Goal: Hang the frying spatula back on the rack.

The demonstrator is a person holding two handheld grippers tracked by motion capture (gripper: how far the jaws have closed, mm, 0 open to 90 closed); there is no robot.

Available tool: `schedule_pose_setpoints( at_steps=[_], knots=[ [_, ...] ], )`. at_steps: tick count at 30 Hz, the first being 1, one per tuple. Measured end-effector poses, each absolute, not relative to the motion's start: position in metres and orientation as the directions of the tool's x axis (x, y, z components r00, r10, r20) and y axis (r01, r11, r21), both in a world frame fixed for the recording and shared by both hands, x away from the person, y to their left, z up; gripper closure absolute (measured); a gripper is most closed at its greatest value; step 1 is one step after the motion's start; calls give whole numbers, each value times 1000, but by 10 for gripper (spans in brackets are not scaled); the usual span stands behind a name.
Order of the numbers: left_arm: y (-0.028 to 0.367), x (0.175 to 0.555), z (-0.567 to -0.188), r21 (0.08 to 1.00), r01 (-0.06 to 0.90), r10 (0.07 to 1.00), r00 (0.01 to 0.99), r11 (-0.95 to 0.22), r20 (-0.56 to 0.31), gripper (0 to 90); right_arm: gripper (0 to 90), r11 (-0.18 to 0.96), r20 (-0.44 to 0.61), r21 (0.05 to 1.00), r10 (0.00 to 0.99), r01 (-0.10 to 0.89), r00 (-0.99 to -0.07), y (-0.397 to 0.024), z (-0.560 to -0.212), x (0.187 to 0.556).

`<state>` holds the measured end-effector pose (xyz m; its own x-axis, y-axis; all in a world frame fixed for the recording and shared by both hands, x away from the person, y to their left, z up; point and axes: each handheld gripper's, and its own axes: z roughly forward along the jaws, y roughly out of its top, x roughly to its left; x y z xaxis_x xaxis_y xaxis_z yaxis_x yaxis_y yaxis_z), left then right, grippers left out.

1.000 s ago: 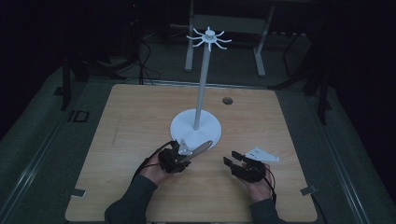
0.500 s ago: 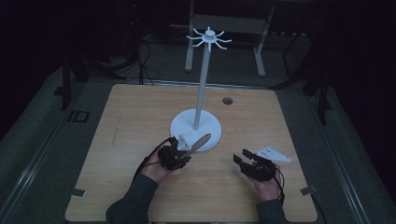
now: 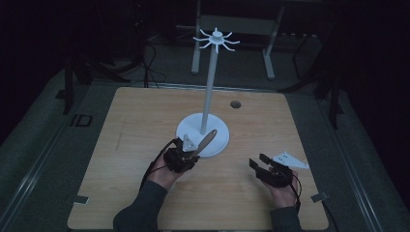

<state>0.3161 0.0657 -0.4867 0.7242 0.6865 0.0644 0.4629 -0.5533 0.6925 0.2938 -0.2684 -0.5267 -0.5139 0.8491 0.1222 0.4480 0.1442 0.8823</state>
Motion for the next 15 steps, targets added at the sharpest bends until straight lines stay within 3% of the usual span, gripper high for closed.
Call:
schedule_pose_setpoints(
  at_steps=[15],
  knots=[
    [56, 314, -461, 794, 433, 734, 679, -427, 25, 752, 472, 167, 90, 879, 862, 447, -498, -266, -528, 293]
  ],
)
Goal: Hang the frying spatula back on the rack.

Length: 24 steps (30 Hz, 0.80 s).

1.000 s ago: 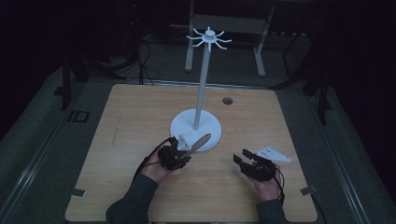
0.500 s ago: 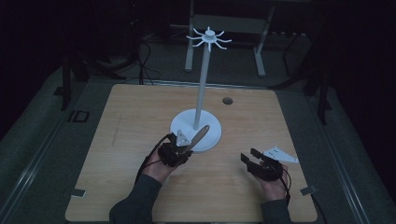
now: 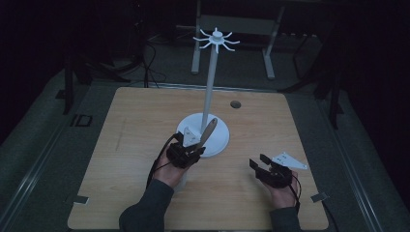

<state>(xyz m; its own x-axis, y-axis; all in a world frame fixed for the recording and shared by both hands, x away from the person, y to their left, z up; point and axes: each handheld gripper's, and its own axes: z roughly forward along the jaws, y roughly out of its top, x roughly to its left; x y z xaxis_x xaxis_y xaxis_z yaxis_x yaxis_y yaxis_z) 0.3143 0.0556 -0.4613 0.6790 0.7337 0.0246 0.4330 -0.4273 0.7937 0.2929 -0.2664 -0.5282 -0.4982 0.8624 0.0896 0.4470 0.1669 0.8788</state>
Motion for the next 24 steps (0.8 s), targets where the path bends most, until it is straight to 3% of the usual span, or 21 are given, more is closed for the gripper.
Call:
schedule_pose_setpoints(
  at_steps=[24],
  knots=[
    [43, 309, -438, 882, 388, 844, 536, -267, 20, 753, 451, 158, 96, 882, 863, 444, -496, -269, -528, 292]
  ],
)
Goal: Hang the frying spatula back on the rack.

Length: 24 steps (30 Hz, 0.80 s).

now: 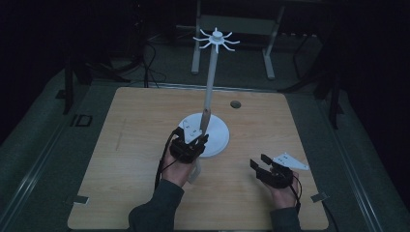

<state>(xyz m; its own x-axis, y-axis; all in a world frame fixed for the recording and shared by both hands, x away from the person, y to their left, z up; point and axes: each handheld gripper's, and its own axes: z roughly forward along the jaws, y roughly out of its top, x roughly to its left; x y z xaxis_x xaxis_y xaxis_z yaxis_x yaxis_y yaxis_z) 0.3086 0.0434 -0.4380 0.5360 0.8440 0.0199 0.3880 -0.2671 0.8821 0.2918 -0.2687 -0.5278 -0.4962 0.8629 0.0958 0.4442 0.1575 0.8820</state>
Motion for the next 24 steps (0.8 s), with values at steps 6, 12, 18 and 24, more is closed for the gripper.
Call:
schedule_pose_setpoints(
  at_steps=[6, 12, 18, 24],
  knots=[
    [43, 307, -436, 895, 375, 860, 510, -240, 17, 753, 451, 157, 98, 881, 862, 446, -497, -269, -528, 292],
    [41, 307, -433, 902, 369, 866, 501, -225, 11, 753, 449, 156, 99, 881, 862, 446, -497, -269, -528, 292],
    [39, 309, -432, 904, 368, 865, 501, -216, 3, 753, 448, 155, 99, 882, 863, 445, -496, -269, -528, 292],
    [37, 309, -429, 913, 358, 873, 487, -198, -1, 753, 448, 154, 100, 882, 863, 446, -495, -269, -528, 292]
  ],
)
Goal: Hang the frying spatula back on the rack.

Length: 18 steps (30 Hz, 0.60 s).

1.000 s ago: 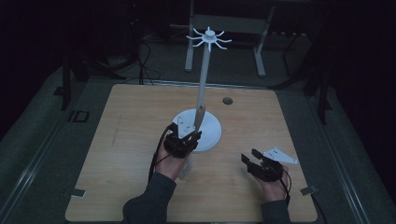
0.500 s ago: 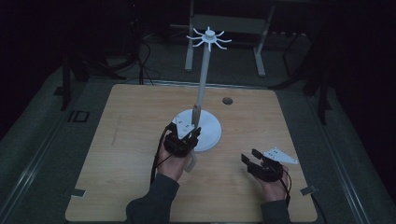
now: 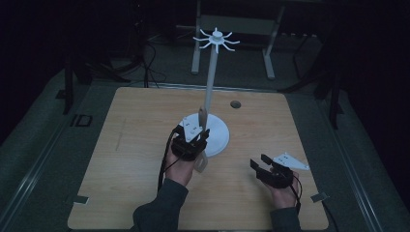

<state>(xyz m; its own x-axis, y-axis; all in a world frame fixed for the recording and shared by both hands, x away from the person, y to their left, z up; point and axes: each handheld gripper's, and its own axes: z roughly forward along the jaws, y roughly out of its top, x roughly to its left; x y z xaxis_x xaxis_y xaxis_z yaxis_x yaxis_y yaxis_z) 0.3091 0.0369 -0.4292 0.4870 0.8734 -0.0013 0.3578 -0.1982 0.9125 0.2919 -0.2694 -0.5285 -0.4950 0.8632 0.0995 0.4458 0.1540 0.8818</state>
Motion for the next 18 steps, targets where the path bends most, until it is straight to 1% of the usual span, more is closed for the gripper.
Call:
schedule_pose_setpoints(
  at_steps=[11, 18],
  knots=[
    [28, 311, -418, 927, 326, 879, 476, -184, 7, 752, 448, 150, 102, 883, 864, 445, -493, -270, -528, 292],
    [22, 313, -407, 936, 301, 893, 448, -183, 31, 751, 446, 151, 103, 882, 863, 447, -494, -269, -529, 292]
  ],
)
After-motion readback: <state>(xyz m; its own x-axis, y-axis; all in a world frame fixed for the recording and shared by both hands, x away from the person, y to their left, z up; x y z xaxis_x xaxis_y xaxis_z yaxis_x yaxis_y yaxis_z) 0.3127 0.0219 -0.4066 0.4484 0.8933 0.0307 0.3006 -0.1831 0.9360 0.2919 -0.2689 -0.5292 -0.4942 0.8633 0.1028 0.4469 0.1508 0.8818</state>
